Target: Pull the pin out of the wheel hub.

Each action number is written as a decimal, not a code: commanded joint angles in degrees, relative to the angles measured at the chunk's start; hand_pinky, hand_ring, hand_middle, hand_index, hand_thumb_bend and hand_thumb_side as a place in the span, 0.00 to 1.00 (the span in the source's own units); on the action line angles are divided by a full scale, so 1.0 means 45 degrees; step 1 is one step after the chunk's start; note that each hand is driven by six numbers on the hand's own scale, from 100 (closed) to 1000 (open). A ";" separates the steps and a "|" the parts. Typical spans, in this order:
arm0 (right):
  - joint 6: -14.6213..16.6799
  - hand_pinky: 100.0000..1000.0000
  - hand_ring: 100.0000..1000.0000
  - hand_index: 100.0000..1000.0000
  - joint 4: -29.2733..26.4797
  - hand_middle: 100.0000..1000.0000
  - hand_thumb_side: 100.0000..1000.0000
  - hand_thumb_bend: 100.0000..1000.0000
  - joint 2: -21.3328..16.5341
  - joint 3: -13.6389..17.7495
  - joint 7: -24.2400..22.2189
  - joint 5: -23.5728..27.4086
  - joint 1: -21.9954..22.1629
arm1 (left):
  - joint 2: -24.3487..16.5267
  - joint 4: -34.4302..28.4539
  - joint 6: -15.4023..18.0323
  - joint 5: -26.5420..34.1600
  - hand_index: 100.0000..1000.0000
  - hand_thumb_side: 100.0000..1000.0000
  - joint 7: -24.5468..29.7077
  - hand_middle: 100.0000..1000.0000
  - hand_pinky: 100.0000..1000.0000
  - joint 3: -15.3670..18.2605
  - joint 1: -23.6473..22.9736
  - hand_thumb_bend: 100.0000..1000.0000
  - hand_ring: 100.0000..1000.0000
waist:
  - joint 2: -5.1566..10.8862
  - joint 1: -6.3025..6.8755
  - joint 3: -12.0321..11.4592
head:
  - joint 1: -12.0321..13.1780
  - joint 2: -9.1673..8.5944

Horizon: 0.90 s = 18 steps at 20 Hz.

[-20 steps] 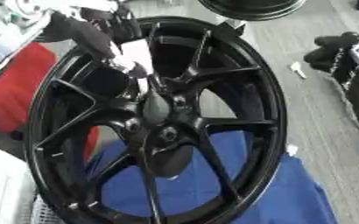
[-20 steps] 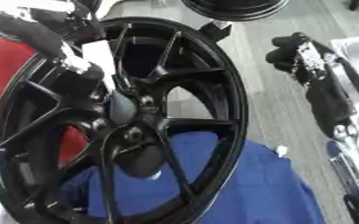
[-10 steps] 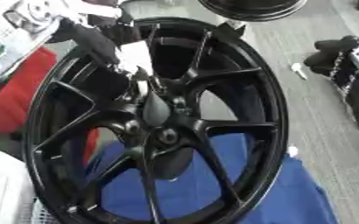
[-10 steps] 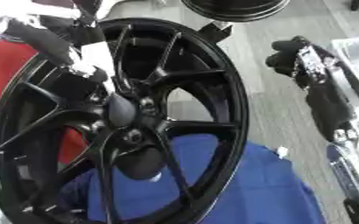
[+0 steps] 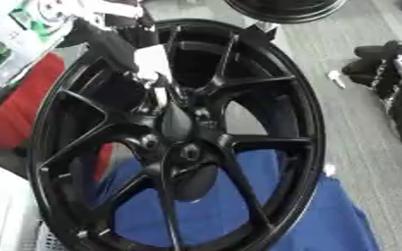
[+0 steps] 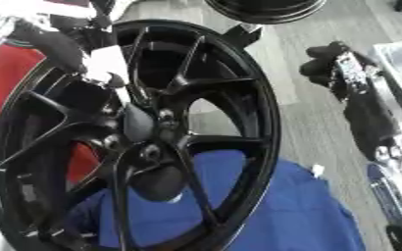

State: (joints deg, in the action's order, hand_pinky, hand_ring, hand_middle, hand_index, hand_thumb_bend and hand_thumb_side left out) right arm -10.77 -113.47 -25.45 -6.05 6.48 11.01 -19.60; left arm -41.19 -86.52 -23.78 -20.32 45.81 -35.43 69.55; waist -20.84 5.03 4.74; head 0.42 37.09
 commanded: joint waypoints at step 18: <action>-0.0031 0.85 0.75 0.74 -0.0250 0.58 0.84 0.00 -0.0111 0.0071 0.0096 0.0105 0.0045 | -0.0310 -0.0542 -0.0661 -0.1183 0.38 0.06 0.0961 0.49 0.74 0.0287 0.0336 0.23 0.62 | 0.0393 -0.0128 -0.0046 | 0.0152 -0.0182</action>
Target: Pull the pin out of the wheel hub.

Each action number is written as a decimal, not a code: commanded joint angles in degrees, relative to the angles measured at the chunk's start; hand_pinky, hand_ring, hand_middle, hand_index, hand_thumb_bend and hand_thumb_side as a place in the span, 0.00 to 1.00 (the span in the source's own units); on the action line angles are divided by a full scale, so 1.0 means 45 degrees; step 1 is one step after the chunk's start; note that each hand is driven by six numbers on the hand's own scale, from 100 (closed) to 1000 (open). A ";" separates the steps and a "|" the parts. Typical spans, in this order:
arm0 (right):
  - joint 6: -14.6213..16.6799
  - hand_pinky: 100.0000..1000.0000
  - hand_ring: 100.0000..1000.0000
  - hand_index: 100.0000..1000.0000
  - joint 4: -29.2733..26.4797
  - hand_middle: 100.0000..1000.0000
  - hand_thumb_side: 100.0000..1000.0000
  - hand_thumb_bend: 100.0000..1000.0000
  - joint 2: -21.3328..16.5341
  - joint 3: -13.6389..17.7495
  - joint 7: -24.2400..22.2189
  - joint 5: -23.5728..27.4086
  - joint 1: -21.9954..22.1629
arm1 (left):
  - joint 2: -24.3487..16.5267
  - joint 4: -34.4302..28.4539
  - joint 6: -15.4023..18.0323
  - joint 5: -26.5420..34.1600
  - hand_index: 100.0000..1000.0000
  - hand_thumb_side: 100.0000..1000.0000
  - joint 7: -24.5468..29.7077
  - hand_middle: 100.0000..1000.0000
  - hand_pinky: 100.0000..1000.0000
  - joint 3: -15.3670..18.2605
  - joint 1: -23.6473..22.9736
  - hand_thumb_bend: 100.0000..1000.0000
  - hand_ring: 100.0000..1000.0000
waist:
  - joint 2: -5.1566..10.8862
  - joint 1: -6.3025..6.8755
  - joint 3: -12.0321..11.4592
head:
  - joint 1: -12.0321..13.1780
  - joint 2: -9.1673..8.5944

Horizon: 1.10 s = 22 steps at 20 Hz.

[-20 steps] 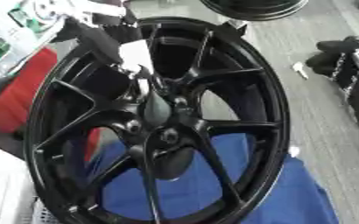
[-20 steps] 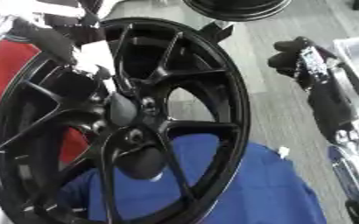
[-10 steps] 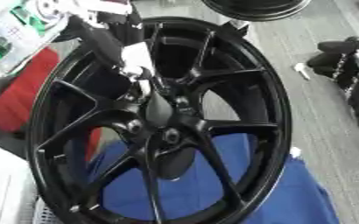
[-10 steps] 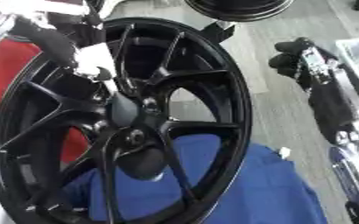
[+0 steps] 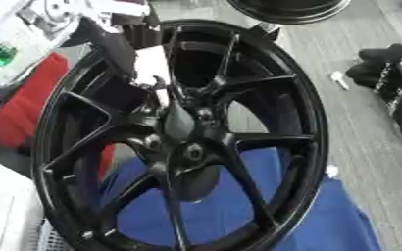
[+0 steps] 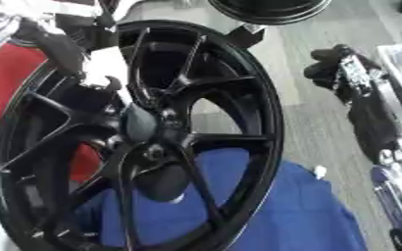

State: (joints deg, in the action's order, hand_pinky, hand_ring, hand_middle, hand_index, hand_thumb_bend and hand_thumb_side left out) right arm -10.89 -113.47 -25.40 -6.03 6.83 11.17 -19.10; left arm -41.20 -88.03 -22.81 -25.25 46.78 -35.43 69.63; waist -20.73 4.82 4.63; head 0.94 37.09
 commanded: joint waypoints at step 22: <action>0.0052 0.85 0.75 0.74 -0.0250 0.58 0.84 0.00 -0.0130 0.0093 0.0038 0.0130 -0.0092 | -0.0742 -0.1631 -0.1325 0.0340 0.34 0.00 -0.0561 0.45 0.72 0.1943 0.1023 0.24 0.58 | 0.0413 -0.0138 -0.0119 | 0.0054 0.0036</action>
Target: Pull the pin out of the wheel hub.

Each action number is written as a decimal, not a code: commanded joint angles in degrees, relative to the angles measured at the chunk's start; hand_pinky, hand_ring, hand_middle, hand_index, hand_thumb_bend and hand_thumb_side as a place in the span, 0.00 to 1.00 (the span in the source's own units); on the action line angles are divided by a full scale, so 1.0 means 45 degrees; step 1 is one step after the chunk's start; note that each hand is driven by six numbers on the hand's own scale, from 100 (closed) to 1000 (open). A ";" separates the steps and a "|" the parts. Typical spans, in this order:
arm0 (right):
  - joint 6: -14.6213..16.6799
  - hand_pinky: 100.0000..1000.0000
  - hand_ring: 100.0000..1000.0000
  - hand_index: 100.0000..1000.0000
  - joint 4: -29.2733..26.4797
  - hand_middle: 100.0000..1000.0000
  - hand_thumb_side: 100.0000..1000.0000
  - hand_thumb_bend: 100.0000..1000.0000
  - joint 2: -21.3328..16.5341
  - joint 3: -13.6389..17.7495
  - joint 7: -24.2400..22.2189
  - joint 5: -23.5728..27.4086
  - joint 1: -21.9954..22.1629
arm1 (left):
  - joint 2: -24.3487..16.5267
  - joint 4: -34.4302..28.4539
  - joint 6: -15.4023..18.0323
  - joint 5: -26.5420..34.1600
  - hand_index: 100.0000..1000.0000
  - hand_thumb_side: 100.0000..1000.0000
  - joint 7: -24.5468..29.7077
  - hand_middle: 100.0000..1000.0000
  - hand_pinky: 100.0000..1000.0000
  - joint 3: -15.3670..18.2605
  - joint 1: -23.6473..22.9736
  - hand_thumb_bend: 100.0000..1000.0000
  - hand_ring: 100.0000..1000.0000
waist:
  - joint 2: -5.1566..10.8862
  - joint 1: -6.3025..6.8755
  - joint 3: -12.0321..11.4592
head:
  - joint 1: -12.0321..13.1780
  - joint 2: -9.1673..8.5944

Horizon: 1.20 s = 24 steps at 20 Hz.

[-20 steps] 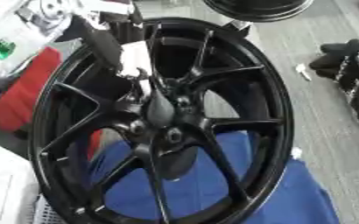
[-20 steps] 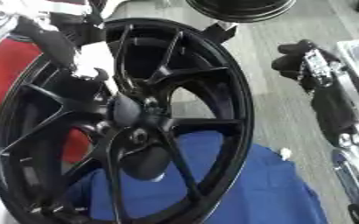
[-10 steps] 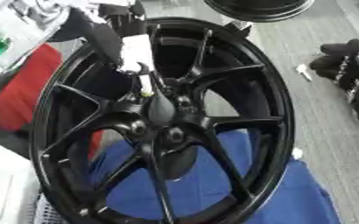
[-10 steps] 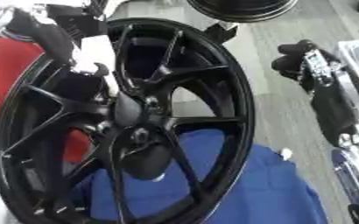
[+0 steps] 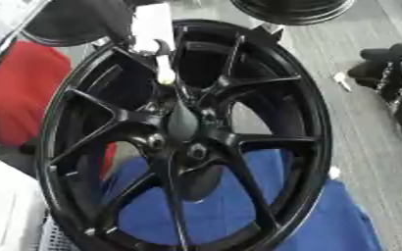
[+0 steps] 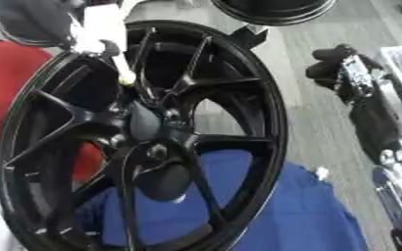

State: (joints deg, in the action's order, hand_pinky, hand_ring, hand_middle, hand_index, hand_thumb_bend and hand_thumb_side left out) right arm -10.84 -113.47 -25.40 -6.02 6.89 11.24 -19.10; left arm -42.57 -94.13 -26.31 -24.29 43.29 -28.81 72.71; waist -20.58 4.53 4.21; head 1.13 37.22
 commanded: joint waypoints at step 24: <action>0.0595 0.85 0.74 0.73 -0.0250 0.58 0.80 0.00 -0.0435 0.0942 0.0760 0.0082 0.0320 | -0.4491 0.0879 -0.1868 0.1905 0.30 0.01 -0.3995 0.43 0.70 0.6824 -0.4169 0.14 0.54 | 0.0714 -0.0639 -0.0972 | -0.0810 0.0602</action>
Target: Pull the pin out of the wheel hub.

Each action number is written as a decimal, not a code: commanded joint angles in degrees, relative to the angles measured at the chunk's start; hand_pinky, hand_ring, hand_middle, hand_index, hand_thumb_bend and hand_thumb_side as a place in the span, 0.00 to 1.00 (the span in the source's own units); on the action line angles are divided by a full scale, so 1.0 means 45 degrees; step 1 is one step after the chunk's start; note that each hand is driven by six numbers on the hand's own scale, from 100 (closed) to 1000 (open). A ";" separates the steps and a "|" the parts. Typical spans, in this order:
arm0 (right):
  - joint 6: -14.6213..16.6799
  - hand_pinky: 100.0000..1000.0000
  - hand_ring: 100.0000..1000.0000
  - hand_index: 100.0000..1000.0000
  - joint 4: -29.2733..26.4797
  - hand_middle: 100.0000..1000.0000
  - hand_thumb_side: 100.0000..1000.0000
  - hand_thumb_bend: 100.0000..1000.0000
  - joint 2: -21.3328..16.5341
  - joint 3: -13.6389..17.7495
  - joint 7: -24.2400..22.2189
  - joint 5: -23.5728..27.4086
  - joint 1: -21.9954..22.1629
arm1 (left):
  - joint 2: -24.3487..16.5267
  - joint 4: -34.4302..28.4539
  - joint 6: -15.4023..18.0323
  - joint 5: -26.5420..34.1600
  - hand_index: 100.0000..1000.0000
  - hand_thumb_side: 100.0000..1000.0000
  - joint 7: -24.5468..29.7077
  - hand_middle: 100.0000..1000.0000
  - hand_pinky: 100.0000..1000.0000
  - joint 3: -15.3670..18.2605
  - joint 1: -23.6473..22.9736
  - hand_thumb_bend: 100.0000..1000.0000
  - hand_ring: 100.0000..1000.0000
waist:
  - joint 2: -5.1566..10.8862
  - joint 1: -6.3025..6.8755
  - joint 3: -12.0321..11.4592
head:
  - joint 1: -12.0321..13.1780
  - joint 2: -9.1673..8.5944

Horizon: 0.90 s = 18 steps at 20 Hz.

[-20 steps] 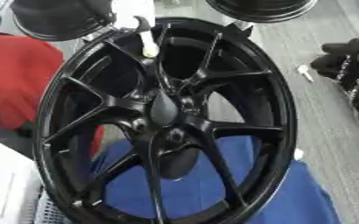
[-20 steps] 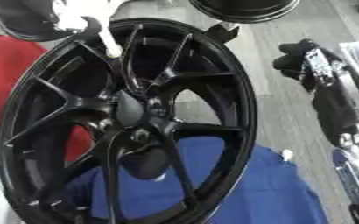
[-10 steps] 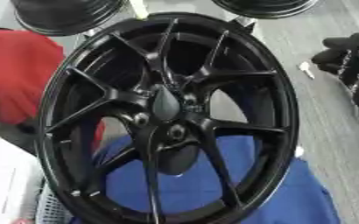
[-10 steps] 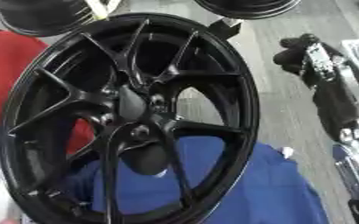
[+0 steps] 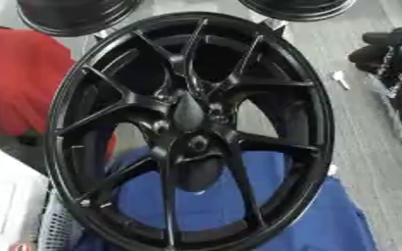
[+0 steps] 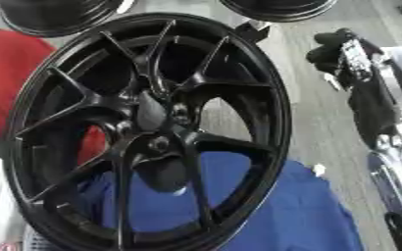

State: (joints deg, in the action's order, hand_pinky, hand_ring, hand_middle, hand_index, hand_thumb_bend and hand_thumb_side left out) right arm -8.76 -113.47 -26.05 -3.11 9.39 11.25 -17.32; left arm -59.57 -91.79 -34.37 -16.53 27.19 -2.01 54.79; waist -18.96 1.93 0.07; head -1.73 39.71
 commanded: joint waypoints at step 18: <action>0.0402 0.85 0.74 0.73 -0.0250 0.57 0.80 0.00 0.0057 0.0723 0.0786 0.0264 -0.0248 | 0.1633 0.1518 0.0776 0.1138 0.85 0.68 -0.3322 0.76 0.82 0.2277 -0.5928 0.62 0.76 | -0.0047 -0.0712 -0.0213 | -0.0751 -0.0517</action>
State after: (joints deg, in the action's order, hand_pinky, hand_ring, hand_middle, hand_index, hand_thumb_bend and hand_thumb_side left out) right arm -7.06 -113.47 -25.08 -0.36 12.72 11.98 -17.77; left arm -51.30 -83.79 -31.72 -12.34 12.56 7.40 27.71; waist -20.06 -1.49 -0.88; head -4.91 38.22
